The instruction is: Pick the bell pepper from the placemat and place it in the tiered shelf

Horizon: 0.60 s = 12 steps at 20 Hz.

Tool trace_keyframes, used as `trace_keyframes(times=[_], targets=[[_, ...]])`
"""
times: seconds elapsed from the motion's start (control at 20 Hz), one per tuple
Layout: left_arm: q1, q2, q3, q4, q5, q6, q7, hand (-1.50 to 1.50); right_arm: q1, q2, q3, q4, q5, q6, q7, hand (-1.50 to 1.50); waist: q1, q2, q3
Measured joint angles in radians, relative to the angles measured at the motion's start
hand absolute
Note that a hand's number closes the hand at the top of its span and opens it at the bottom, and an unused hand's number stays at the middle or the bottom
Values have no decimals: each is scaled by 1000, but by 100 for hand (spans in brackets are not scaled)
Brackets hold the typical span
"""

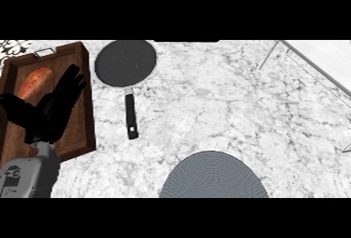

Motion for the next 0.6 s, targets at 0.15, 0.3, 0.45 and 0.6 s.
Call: trace_keyframes(times=[0.15,0.3,0.45,0.6], targets=[[1,1,7,9,1,0,-9,0,37,-59,-29,54,-24,74,-40,-150,-3,1,1],[-4,-3,8,10,-3,10,-2,0,79,-95,-47,77,-45,112,-63,-150,-10,0,3],[-15,-7,9,17,-7,19,1,0,127,-106,-50,66,-56,115,-104,-150,-18,-1,4],[-8,-6,10,15,-9,18,-4,0,166,-113,-40,39,-58,108,-142,-150,-20,-2,4]])
